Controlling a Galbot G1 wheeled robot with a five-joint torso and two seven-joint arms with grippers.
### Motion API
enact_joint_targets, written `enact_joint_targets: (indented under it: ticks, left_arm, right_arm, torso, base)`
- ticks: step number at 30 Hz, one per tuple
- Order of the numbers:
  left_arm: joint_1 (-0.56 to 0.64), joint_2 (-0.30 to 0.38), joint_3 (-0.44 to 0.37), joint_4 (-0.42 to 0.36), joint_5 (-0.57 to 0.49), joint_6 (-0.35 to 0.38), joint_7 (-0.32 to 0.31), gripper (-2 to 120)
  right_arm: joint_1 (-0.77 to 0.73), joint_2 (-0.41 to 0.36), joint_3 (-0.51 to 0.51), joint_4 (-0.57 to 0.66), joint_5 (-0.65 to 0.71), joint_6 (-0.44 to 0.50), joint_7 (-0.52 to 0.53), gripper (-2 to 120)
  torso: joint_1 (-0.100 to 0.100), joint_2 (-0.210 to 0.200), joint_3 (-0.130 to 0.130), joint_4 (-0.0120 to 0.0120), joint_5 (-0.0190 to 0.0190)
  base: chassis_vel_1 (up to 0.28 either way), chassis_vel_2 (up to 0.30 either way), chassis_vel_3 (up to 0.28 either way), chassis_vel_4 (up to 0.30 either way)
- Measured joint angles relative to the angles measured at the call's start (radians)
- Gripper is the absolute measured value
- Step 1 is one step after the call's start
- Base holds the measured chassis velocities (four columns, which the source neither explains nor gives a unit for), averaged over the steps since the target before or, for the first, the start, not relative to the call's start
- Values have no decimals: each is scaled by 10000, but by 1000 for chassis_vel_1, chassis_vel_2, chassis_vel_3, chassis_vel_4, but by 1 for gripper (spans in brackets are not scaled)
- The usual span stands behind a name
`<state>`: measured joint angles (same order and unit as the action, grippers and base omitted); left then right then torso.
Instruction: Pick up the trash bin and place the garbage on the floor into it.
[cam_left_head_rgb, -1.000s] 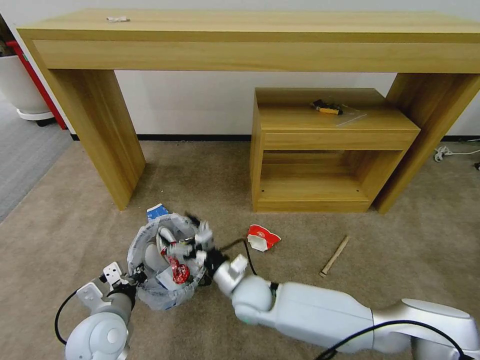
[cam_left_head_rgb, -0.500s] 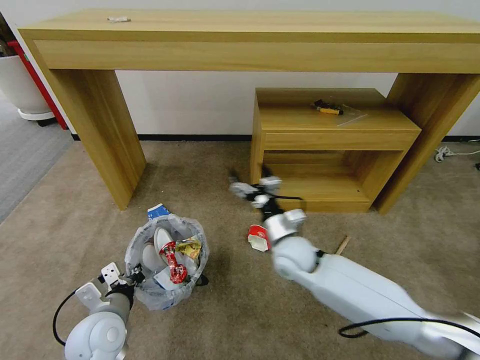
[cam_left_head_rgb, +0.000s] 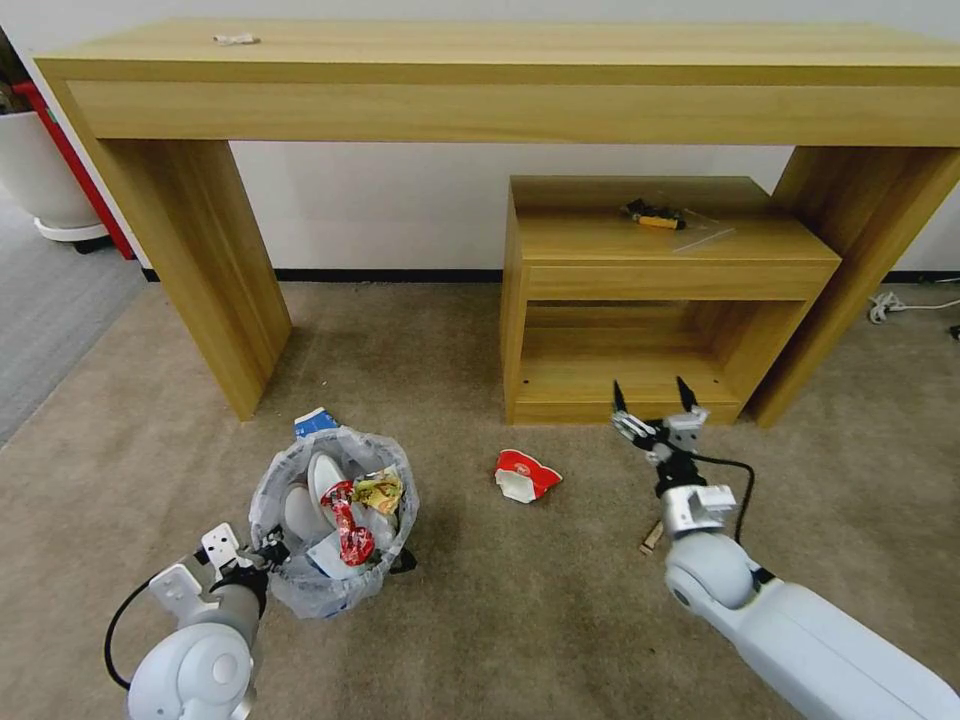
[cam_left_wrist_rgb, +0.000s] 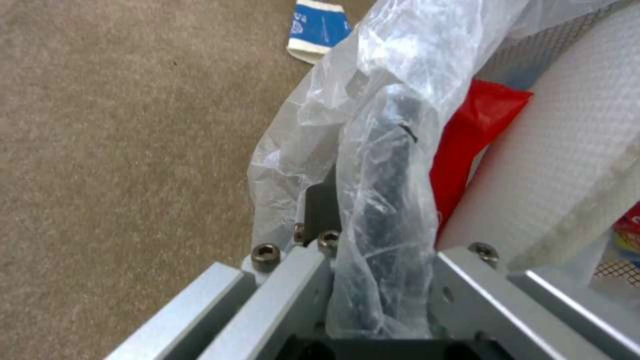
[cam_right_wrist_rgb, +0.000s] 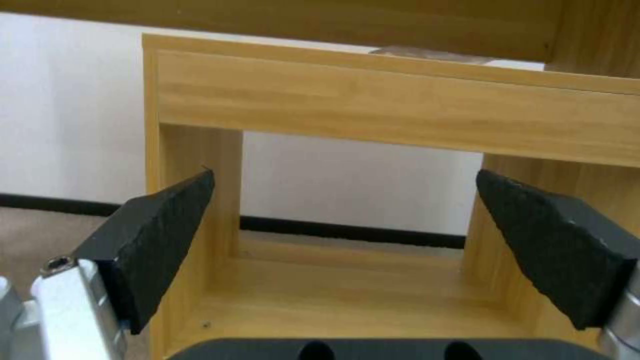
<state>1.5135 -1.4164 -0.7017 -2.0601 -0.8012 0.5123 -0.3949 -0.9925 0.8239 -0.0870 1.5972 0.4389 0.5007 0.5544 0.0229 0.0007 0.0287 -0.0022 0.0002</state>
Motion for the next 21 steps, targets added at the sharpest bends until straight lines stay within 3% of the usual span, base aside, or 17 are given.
enact_joint_targets:
  ticks: [5, 21]
  left_arm:
    - [2, 4, 43, -41, -13, 0, 1, 0]
    - [-39, 386, -454, -334, -651, 151, -85, 0]
  right_arm:
    - [26, 207, -19, -360, -416, 492, -4, 100]
    - [177, 329, -301, -352, -460, 150, 149, 100]
  torso:
    - [0, 0, 0, 3, 2]
    - [0, 0, 0, 2, 1]
  base:
    - [0, 0, 0, 0]
    - [0, 0, 0, 0]
